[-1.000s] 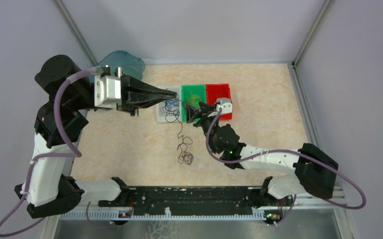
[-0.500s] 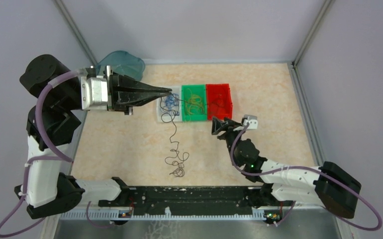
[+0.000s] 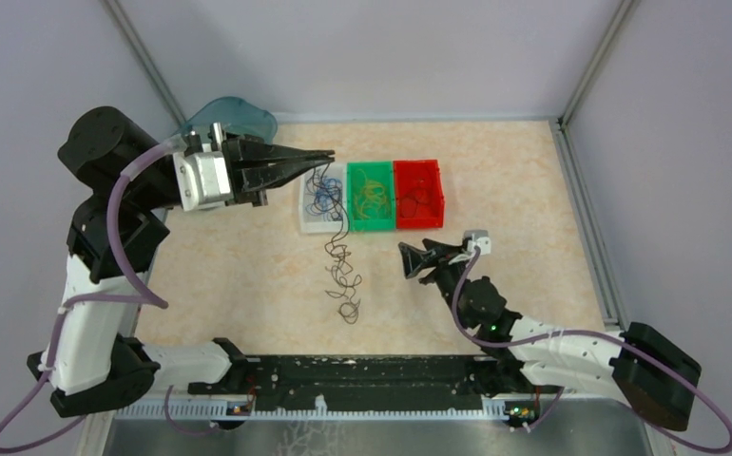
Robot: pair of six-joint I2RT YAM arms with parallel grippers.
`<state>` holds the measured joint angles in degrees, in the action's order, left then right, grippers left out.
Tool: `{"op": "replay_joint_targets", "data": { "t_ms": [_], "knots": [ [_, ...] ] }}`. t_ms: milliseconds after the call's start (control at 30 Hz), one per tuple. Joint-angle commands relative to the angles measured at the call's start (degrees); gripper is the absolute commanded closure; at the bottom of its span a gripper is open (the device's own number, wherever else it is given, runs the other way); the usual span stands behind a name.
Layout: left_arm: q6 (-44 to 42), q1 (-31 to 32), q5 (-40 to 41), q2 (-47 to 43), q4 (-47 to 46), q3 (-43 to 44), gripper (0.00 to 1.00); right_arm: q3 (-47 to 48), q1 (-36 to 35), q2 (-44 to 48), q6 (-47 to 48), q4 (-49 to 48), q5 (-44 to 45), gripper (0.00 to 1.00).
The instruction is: Untangle the cables
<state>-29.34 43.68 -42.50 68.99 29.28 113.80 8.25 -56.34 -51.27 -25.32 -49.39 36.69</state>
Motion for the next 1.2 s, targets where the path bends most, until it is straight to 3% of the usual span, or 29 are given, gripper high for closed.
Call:
{"op": "replay_joint_targets", "data": {
  "t_ms": [0,133,333,533,800,1167],
  "knots": [
    [-2.1,0.1,0.4,0.5,-2.6,-0.4,1.0,3.5,0.4,0.4,2.7,-7.1,-20.6,0.3],
    [-3.7,0.1,0.8,1.0,-2.6,-0.9,1.0,8.6,0.3,-3.6,1.2,-9.6,-37.9,0.28],
    [-4.3,0.1,0.6,1.0,-1.6,-1.5,0.99,15.4,-1.5,-8.3,2.4,-9.5,-43.4,0.24],
    [-3.8,0.1,-0.2,0.8,-0.5,-1.6,0.98,21.1,-1.5,-12.6,3.2,-10.9,-41.7,0.25],
    [-0.4,0.1,-2.0,1.4,-0.5,0.7,0.98,25.5,-1.6,-24.2,-1.1,-18.7,-38.3,0.36],
    [2.7,0.1,-3.1,2.4,-1.2,6.8,0.97,15.7,-2.0,-33.6,-4.0,-25.6,-29.2,0.5]
  ]
}}
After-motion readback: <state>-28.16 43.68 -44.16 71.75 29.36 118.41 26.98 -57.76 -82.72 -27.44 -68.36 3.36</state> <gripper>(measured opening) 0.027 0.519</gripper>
